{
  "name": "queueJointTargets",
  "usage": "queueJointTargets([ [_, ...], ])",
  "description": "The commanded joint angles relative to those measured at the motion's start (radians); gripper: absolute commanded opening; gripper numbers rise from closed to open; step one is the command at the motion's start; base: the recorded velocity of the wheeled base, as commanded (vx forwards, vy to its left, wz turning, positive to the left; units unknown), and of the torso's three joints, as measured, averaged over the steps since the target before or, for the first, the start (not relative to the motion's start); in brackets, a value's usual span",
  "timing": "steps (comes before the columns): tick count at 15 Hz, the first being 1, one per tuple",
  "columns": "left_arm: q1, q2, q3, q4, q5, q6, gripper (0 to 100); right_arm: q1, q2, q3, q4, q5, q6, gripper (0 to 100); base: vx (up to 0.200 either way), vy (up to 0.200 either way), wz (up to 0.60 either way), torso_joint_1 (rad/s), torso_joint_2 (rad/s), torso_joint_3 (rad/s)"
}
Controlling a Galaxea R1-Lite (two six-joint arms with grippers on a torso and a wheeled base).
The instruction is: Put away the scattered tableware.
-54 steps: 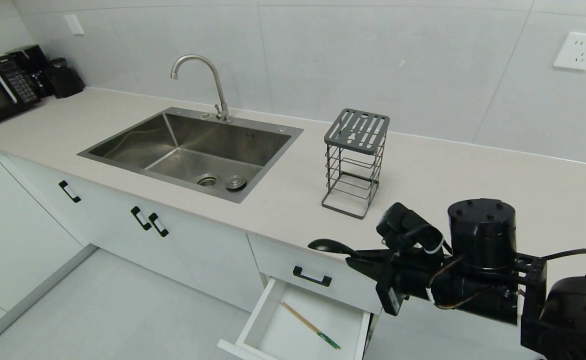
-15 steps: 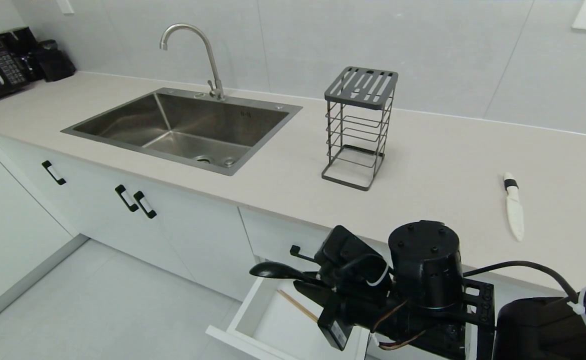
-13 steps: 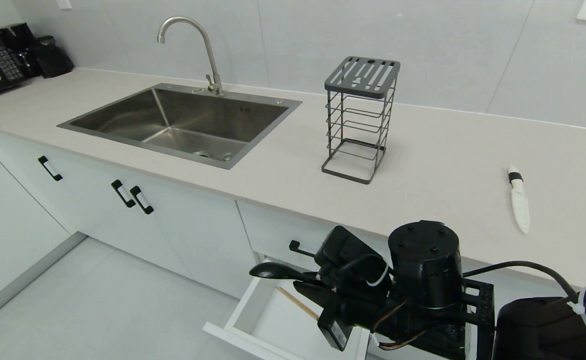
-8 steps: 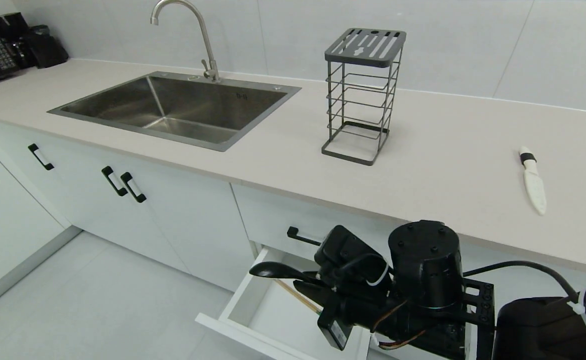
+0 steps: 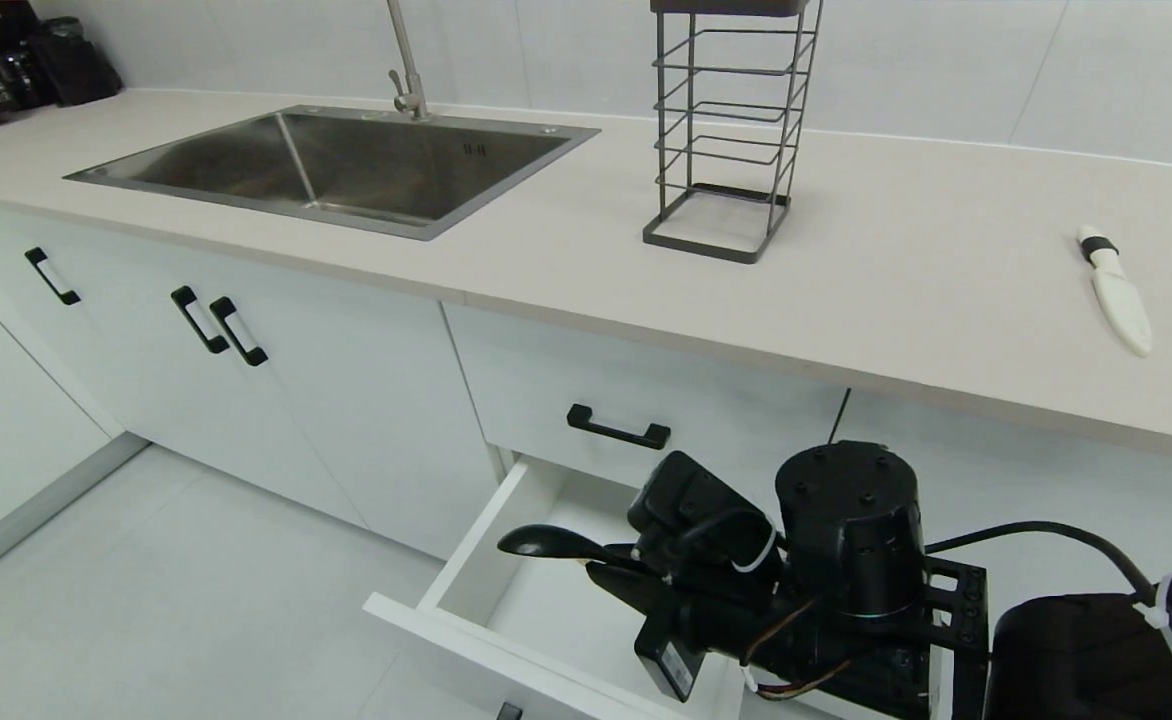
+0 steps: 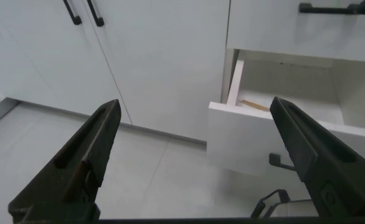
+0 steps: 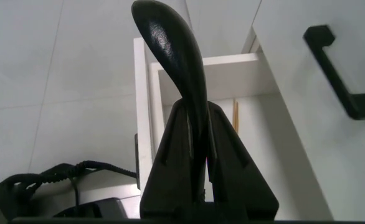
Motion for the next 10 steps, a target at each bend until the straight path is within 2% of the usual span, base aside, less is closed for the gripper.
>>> queueJointTargets([
  [1,0.0,0.0,0.0,0.0,0.0,0.0,100,0.001,0.001,-0.004,0.002,0.002,0.0,0,0.0,0.0,0.0,-0.251,0.35,0.115],
  [6,0.0,0.0,0.0,0.0,0.0,0.0,100,0.001,-0.007,-0.029,0.008,0.027,0.007,0,0.0,0.0,0.0,-0.257,0.34,0.122],
  [10,0.0,0.0,0.0,0.0,0.0,0.0,100,-0.044,-0.038,-0.035,0.045,0.025,-0.042,0,0.0,0.0,0.0,-0.077,0.26,0.104],
])
